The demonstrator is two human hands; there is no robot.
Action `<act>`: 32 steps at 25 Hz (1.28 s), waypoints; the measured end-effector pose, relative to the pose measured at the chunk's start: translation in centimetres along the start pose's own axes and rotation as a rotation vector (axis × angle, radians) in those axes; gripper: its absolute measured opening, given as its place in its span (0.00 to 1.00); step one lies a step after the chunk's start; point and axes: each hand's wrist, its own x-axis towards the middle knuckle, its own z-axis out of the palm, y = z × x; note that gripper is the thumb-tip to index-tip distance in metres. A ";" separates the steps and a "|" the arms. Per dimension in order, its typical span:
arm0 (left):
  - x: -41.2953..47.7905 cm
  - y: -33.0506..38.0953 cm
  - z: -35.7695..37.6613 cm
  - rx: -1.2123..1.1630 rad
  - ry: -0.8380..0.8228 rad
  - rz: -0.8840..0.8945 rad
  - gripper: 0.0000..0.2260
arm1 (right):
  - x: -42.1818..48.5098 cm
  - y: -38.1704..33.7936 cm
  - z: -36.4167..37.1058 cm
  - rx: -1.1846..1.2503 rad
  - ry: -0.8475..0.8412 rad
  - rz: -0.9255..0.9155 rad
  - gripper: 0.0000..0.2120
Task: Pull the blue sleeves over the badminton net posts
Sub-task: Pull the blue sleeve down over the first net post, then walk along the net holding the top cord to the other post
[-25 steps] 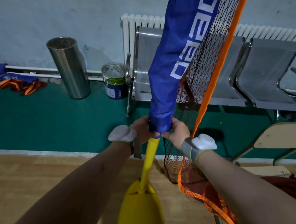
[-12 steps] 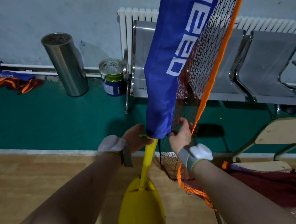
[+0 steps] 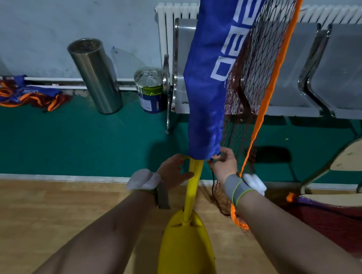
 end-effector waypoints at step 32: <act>-7.4 6.0 6.1 0.047 0.274 0.167 0.13 | -9.0 1.1 -9.3 -0.420 -0.074 -0.313 0.08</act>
